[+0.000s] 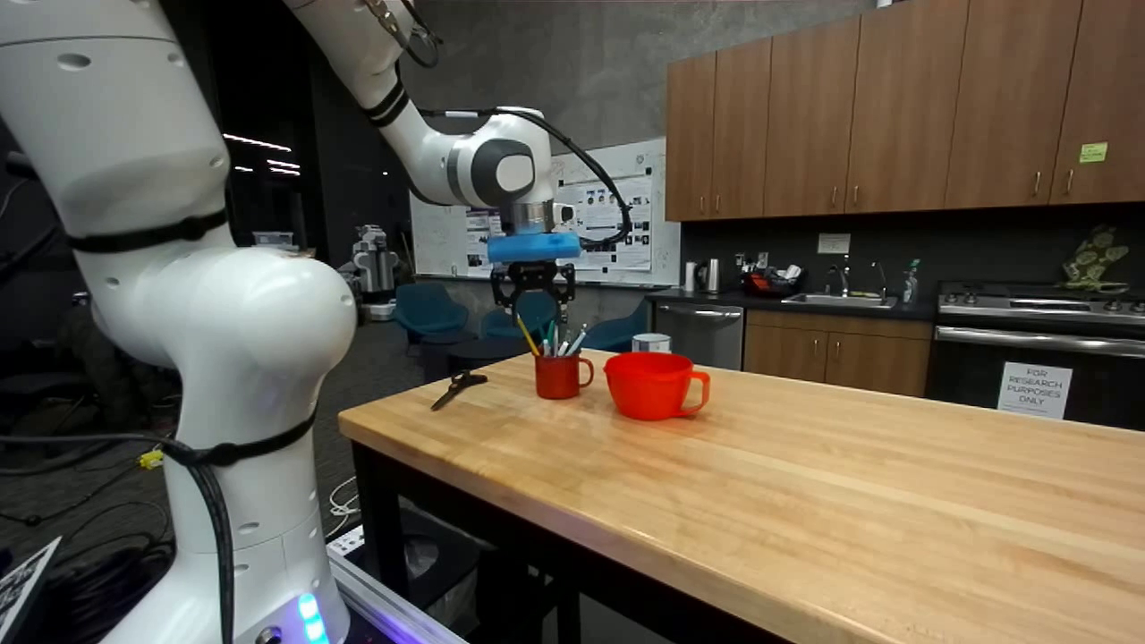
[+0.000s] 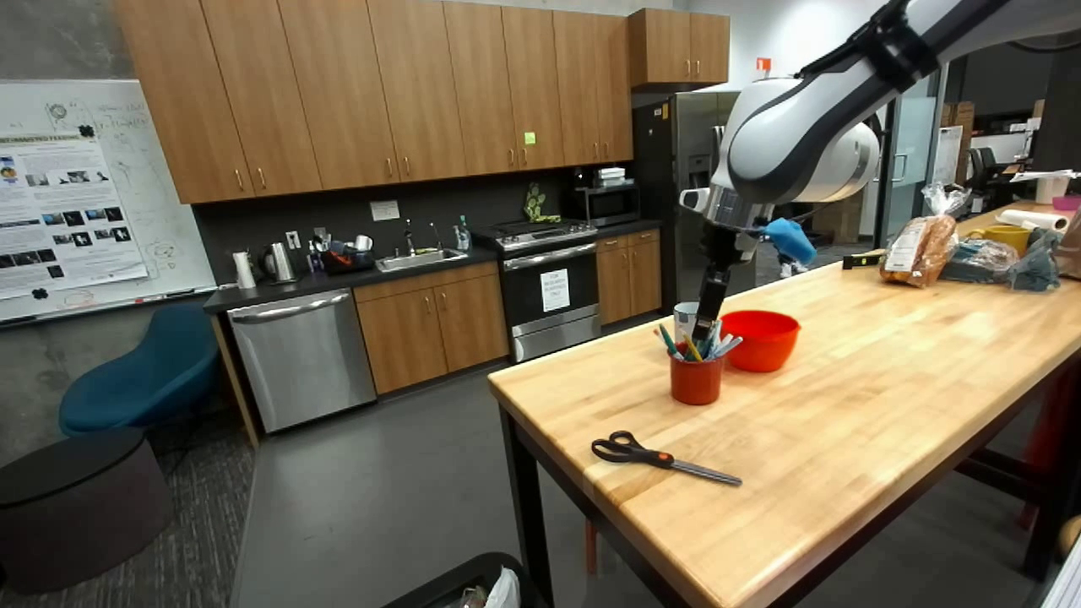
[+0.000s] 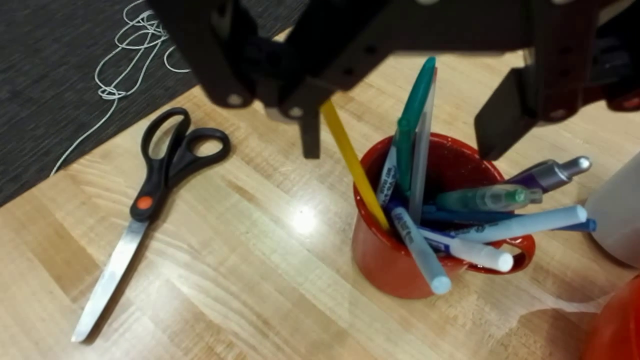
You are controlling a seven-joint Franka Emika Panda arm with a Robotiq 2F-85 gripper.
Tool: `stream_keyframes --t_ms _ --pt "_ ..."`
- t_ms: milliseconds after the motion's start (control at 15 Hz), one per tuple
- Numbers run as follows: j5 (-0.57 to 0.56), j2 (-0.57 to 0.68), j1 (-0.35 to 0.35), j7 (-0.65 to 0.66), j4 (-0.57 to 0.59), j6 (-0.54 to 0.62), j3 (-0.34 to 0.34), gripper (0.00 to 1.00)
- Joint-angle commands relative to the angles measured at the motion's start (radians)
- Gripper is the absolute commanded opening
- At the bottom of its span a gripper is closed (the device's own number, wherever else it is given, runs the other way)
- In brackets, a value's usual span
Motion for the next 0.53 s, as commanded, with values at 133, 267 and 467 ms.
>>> stream_keyframes --t_ms 133,267,467 --pt "0.004 0.037 -0.001 -0.025 0.029 0.018 0.008 0.33" --pt "0.0 0.038 -0.004 -0.023 0.032 0.019 0.01 0.17" --pt "-0.009 0.031 -0.01 -0.018 0.034 0.017 0.013 0.0"
